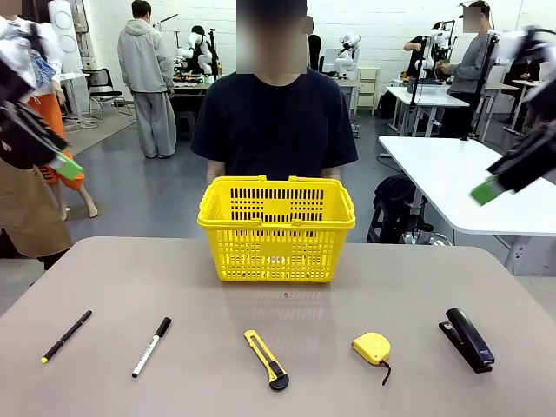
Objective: Place the items the person wants into the basket.
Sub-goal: Pick up the item the person points to and place it in the Market Basket.
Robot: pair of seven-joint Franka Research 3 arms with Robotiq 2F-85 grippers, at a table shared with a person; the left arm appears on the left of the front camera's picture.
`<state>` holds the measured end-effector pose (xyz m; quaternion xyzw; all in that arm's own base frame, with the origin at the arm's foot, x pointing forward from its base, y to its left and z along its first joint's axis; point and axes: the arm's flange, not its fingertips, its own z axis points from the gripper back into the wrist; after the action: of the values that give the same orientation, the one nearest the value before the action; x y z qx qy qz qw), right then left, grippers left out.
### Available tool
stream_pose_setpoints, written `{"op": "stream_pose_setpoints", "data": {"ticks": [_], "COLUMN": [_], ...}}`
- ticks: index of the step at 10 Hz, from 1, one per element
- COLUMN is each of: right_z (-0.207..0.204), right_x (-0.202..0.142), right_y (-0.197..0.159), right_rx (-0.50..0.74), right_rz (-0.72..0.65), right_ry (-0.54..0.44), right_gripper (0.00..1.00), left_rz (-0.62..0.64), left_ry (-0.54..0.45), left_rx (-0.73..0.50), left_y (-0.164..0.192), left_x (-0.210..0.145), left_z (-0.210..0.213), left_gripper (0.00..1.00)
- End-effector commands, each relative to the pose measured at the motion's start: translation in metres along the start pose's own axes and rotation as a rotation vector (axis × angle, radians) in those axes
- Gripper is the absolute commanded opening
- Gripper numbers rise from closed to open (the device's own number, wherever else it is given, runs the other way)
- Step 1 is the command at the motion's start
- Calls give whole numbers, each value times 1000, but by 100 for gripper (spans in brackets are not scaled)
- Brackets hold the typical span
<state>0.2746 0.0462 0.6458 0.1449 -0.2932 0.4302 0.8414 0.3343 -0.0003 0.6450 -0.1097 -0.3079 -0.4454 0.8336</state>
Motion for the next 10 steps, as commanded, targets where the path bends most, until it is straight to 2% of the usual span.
{"op": "stream_pose_setpoints", "data": {"ticks": [1, 2, 4, 6, 10], "right_z": [33, 45, 71, 104, 143], "right_x": [-46, -73, -114, -136, -168], "right_y": [-44, -68, -78, -63, -29], "right_rx": [168, 202, 171, 114, 42], "right_rz": [-129, -224, -294, -285, -215], "right_ry": [-75, -107, -138, -166, -237], "right_gripper": [100, 100, 100, 100, 100], "left_rz": [104, 130, 144, 168, 234], "left_ry": [10, 52, 41, 14, -80], "left_rx": [-111, -94, -69, -41, -67], "left_y": [43, 49, 57, 57, 69], "left_x": [-21, -36, -61, -85, -122], "left_z": [53, 76, 123, 145, 154], "left_gripper": [100, 100, 100, 100, 100]}}
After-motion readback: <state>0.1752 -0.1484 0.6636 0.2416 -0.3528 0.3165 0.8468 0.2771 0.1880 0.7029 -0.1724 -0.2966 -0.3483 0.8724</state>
